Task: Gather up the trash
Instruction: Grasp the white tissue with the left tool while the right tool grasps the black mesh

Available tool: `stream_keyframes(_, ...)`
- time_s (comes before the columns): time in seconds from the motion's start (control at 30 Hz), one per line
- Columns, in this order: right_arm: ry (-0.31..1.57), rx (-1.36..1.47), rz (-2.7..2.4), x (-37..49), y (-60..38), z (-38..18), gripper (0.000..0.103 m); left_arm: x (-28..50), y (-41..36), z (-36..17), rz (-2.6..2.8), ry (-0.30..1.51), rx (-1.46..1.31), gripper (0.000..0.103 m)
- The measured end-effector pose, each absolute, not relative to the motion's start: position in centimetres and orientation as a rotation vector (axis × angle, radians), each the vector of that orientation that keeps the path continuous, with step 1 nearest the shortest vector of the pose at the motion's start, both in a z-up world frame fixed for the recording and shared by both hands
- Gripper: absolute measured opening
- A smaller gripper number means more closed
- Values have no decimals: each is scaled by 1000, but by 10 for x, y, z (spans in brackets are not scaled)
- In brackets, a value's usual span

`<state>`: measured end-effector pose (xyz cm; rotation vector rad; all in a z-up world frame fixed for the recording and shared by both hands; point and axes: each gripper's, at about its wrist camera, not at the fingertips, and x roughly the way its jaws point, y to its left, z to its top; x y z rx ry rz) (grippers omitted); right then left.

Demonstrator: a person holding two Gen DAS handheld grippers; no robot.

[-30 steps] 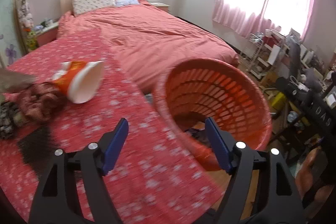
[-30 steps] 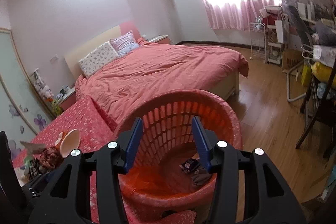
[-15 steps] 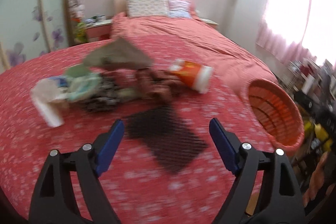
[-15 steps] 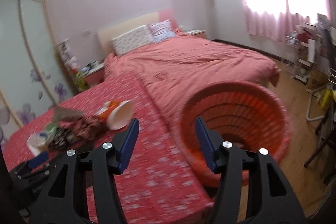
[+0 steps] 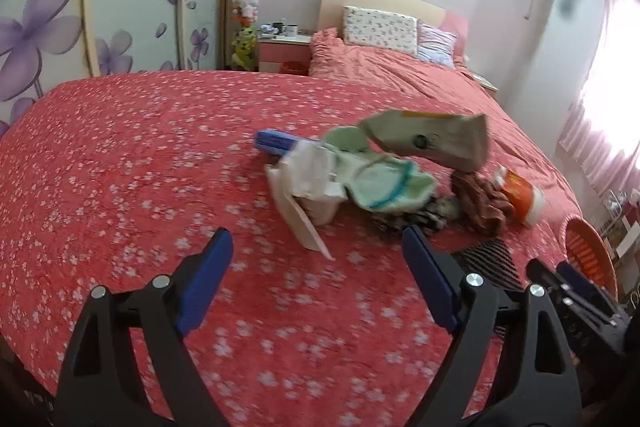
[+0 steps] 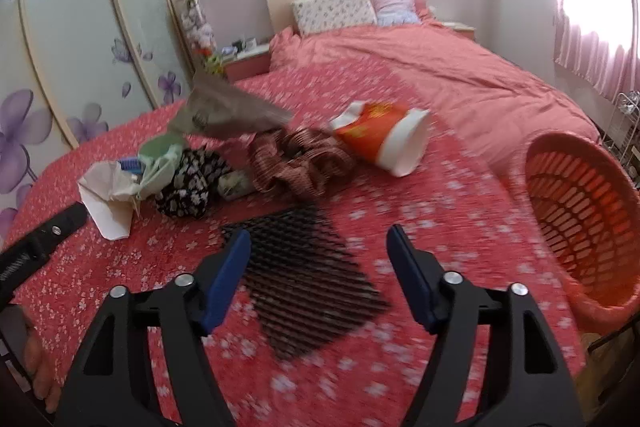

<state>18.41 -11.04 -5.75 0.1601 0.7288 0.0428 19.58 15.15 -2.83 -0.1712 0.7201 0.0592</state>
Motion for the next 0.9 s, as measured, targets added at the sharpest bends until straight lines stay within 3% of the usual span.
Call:
stream_keyframes(0.17, 791, 153, 39, 207, -95, -70, 79, 204, 169, -32, 68, 718, -183, 85)
stream_keyframes(0.43, 857, 110, 31, 220, -83, -81, 79, 226, 175, -42, 61, 727, -211, 85)
stream_keyframes(0.5, 853, 94, 20, 214, -85, -82, 74, 231, 175, -45, 60, 732, -214, 85)
stream_keyframes(0.6, 838, 75, 13, 206, -87, -80, 58, 238, 175, -48, 62, 741, -213, 84)
stream_keyframes(0.7, 830, 86, 12, 204, -89, -79, 39, 243, 173, -49, 59, 746, -221, 84)
stream_keyframes(0.77, 828, 96, 17, 204, -90, -79, 22, 245, 173, -49, 59, 746, -223, 83)
stream_keyframes(0.83, 830, 114, 29, 203, -93, -79, 12, 248, 172, -48, 60, 747, -229, 82)
stream_keyframes(0.9, 827, 114, 32, 201, -95, -78, 10, 252, 171, -48, 65, 751, -235, 80)
